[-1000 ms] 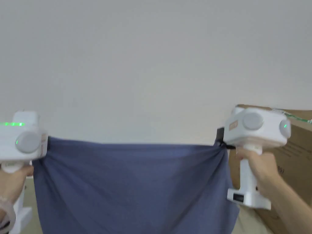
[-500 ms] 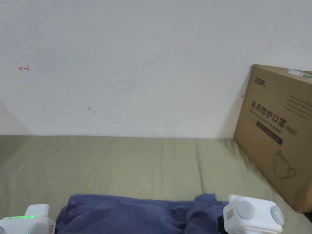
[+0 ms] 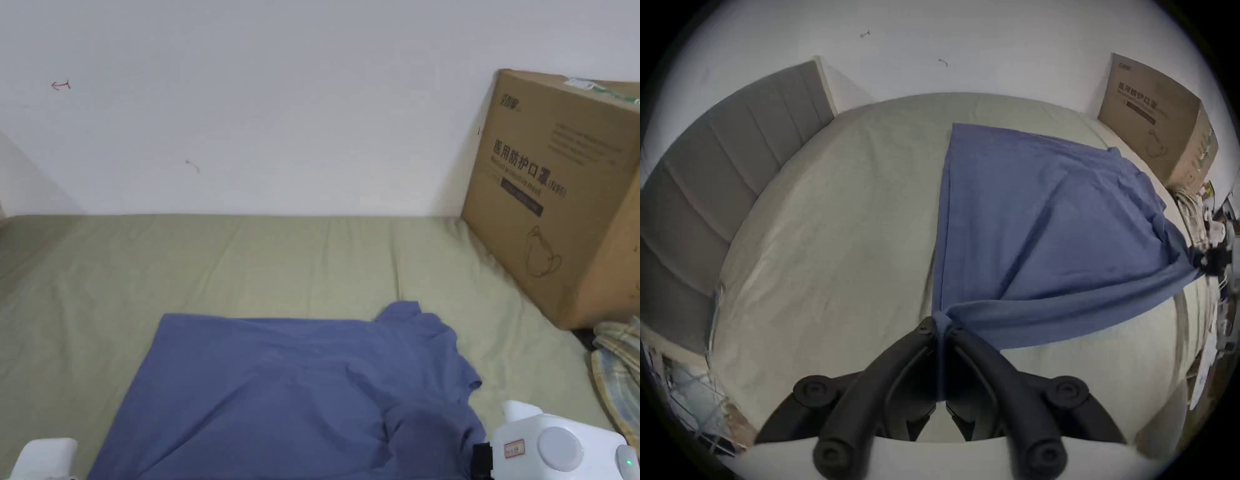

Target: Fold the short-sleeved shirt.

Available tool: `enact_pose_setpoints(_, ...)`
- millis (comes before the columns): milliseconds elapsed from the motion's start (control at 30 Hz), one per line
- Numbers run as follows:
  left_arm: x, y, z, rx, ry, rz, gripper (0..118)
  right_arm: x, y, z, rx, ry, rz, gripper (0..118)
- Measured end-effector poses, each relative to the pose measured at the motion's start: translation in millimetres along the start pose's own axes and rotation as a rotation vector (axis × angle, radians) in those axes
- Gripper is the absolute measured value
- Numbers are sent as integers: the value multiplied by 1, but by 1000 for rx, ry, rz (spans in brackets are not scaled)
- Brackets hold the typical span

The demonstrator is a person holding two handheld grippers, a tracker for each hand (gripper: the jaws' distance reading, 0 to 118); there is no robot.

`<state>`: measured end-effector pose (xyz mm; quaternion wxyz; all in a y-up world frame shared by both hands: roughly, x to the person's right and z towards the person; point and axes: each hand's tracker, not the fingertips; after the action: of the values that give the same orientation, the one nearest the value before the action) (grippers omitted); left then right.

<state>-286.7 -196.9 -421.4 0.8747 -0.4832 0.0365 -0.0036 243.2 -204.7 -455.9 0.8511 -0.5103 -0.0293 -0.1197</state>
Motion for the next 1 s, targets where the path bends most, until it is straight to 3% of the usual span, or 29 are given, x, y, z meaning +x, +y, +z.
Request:
enact_pose_setpoints(133, -6, -43, 28, 3, -15, 59, 0, 14, -50, 17, -7, -10, 5, 4)
enact_pose_setpoints(400, 2, -91, 51, -14, 18, -15, 0, 33, -99, 42, -14, 25, -12, 4)
enact_pose_setpoints(467, 1, -98, 50, -17, 15, -6, 3, 36, -101, 42, -8, 31, -18, 9)
enact_pose_setpoints(500, 0, -99, 49, -22, 9, -1, 16, 37, -101, 43, -3, 32, -23, 25)
enact_pose_setpoints(533, -1, -100, 49, -23, 8, 3, 39, 37, -100, 41, -9, 29, -25, 46)
enact_pose_setpoints(600, 0, -99, 50, -27, 32, -8, 113, 35, -102, 44, -20, -51, 9, 80)
enact_pose_setpoints(633, -1, -99, 51, -25, 34, -16, 118, 35, -104, 48, 3, -61, 30, 80)
enact_pose_setpoints(833, 6, -74, 73, 46, -47, -14, 113, 25, -89, 65, 61, -22, 17, 79)
enact_pose_setpoints(867, 8, -68, 73, 51, -63, -5, 112, 21, -85, 65, 72, -9, 22, 76)
enact_pose_setpoints(900, 10, -60, 71, 58, -95, 2, 104, 16, -79, 64, 88, 7, 42, 66)
enact_pose_setpoints(933, 13, -51, 68, 67, -119, 3, 90, 11, -72, 61, 103, 4, 67, 50)
enact_pose_setpoints(967, 15, -44, 65, 72, -131, 3, 67, 5, -66, 59, 115, -13, 82, 26)
enact_pose_setpoints(1000, 20, -38, 58, 58, -119, 4, 24, -2, -60, 54, 117, -40, 97, 4)
